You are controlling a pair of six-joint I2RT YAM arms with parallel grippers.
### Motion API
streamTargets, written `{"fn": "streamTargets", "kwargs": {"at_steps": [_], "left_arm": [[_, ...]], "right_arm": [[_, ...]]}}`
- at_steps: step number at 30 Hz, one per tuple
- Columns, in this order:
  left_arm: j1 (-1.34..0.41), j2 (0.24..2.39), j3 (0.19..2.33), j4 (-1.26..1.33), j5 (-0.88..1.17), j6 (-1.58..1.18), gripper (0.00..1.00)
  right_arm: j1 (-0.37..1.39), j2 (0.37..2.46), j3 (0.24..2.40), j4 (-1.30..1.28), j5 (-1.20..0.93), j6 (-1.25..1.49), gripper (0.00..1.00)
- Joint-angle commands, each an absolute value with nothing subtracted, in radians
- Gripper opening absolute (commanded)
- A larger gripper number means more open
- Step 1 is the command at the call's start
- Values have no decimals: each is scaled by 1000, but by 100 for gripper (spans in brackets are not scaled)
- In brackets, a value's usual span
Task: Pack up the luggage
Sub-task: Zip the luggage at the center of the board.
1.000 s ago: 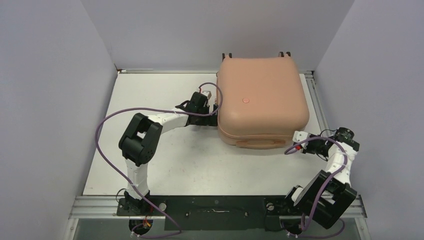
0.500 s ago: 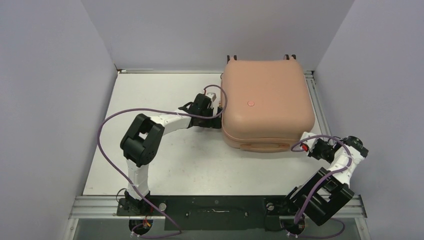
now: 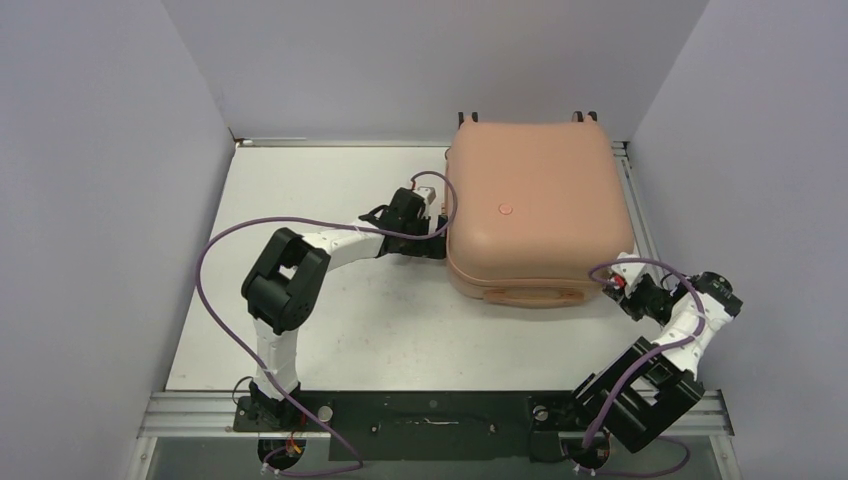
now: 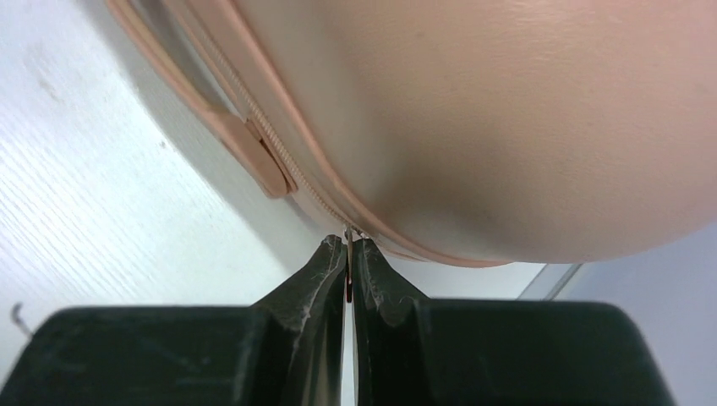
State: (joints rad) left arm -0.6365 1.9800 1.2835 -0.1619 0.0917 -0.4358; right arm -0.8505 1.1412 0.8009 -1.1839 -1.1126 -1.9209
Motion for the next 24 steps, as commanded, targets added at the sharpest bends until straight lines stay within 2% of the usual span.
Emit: {"fn": "streamTargets", "kwargs": {"at_steps": [1, 4, 5, 8, 12, 16, 24], "left_arm": [[-732, 2035, 1279, -113, 331, -488, 96], [-735, 2034, 1279, -111, 330, -489, 96], [-736, 2034, 1279, -110, 329, -491, 96], [-737, 2033, 1282, -107, 332, -493, 96], [-734, 2029, 1282, -107, 324, -492, 96], [-724, 2017, 1274, -104, 328, -493, 96], [-719, 2025, 1288, -100, 338, -494, 96]], "right_arm": [[-808, 1099, 845, -1033, -1298, -1450, 5], [-665, 974, 722, -480, -1074, -876, 5], [-602, 932, 649, -286, -967, -784, 5], [-532, 992, 646, -145, -893, -630, 5], [-409, 1133, 677, 64, -689, -482, 5], [-340, 1197, 712, 76, -651, -443, 5], [-333, 1014, 677, -147, -679, -533, 5]]}}
